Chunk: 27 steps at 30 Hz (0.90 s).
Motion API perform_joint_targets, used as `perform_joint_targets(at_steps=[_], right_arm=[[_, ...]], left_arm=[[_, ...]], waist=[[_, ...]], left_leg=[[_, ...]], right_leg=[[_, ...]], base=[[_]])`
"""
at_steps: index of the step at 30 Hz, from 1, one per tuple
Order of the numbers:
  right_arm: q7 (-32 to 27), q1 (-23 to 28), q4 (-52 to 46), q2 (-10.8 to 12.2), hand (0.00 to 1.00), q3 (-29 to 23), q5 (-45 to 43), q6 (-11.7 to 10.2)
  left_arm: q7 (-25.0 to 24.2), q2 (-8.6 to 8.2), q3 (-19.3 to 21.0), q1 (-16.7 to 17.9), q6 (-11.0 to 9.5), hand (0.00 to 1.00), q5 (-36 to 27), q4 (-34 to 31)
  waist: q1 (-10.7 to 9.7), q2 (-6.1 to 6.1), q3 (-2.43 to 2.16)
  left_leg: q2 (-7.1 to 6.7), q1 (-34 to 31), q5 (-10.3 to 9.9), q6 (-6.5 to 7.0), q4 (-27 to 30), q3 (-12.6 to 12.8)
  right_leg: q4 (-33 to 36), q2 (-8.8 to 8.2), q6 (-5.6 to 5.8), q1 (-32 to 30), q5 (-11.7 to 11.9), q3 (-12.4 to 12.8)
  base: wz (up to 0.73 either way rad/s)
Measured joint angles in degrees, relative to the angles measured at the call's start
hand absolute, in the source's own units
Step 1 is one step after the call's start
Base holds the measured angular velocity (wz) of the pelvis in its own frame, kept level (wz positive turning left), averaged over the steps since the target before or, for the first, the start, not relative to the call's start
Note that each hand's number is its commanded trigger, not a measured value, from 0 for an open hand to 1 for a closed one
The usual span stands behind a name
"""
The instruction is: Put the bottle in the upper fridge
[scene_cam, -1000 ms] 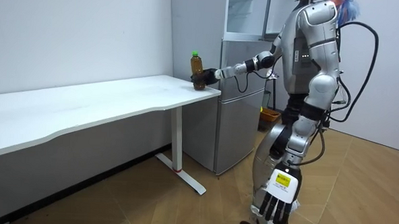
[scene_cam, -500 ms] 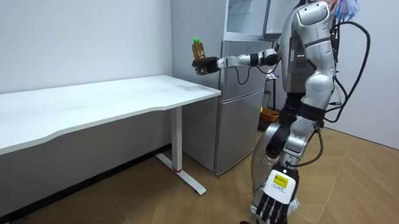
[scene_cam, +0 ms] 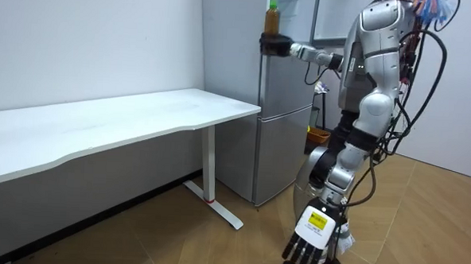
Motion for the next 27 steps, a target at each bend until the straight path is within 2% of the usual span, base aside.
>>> perform_joint_targets(at_steps=[5, 7, 9, 13, 17, 19, 20, 21, 27], right_arm=[[-0.87, 0.09, -4.29, -0.63, 1.00, -6.21, -2.72, -0.02], [-1.97, 0.12, -5.75, -1.19, 1.00, -7.77, -3.69, -0.24], [-2.44, 0.16, -7.06, -2.92, 1.00, -9.63, -5.81, -0.24], [-3.01, 0.16, -7.95, -3.92, 1.00, -11.77, -9.15, -0.29], [-2.99, 0.57, -8.28, -4.86, 1.00, -14.36, -8.58, -0.29], [-3.01, 2.40, -9.25, -4.97, 1.00, -16.24, -8.03, -0.37], [-2.96, 3.07, -9.52, -4.97, 1.00, -17.24, -7.41, -0.40], [-2.95, 3.71, -9.52, -4.98, 1.00, -18.01, -6.14, -0.41], [-3.02, 3.95, -9.51, -4.98, 1.00, -19.48, -3.36, -0.40]], left_arm=[[0.02, -0.25, 0.00, 0.67, -0.05, 0.00, -0.61, 0.83], [0.04, -0.28, 0.15, 0.65, -0.04, 0.00, -0.64, 0.98], [0.23, -0.25, 0.58, 0.68, 0.00, 0.00, -0.63, 1.03], [0.35, -0.23, 0.92, 1.01, 0.11, 0.00, -0.63, 1.04], [0.63, -0.02, 0.98, 1.53, -0.52, 0.00, -0.59, 1.01], [0.73, -0.02, 1.01, 1.94, -0.68, 0.00, -0.60, 1.02], [0.73, -0.02, 1.08, 1.98, -0.72, 0.00, -0.62, 1.02], [0.73, -0.02, 1.29, 2.03, -0.83, 0.00, -0.62, 1.02], [1.87, -0.04, 1.62, 2.28, -1.17, 0.00, -0.54, 1.05]], waist=[[-2.57, -0.11, -0.05], [-2.91, -0.07, -0.03], [-3.19, -0.02, -0.03], [-4.42, -0.41, 0.04], [-5.92, -1.56, 0.38], [-5.98, -1.88, 0.08], [-6.05, -1.99, 0.18], [-6.07, -1.94, 0.29], [-7.08, -1.71, 0.27]], left_leg=[[0.00, 1.33, -0.15, -0.29, -0.12, 0.07], [0.03, 1.65, -0.15, -0.30, -0.22, 0.49], [0.08, 1.90, -0.05, -0.40, -0.50, 1.21], [0.01, 2.54, 0.20, -0.15, -1.13, 1.70], [-0.01, 3.49, 0.25, -0.24, -1.76, 1.89], [0.00, 3.89, 0.12, -0.35, -2.06, 1.91], [0.02, 4.19, 0.10, -0.39, -2.36, 1.91], [0.02, 4.67, 0.07, -0.44, -2.77, 1.95], [0.12, 4.90, -0.10, -0.74, -3.27, 1.74]], right_leg=[[0.01, 0.10, 0.01, 1.16, 0.12, 0.23], [-0.01, 0.11, 0.02, 1.13, 0.05, 0.74], [-0.03, 0.15, 0.07, 0.92, -0.26, 1.46], [-0.03, 0.25, 0.22, 0.93, -0.43, 2.40], [-0.28, 0.39, 0.10, 1.66, -0.49, 2.72], [-0.82, 0.52, 0.11, 2.14, -0.51, 2.75], [-1.08, 0.63, 0.10, 2.40, -0.50, 2.87], [-1.11, 0.70, 0.10, 2.73, -0.49, 3.01], [-1.00, 1.13, 0.05, 2.66, -0.46, 4.19]], base=[[-0.02], [-0.12], [-0.16], [-0.07], [-0.03], [-0.02], [-0.05], [-0.06], [-0.04]])
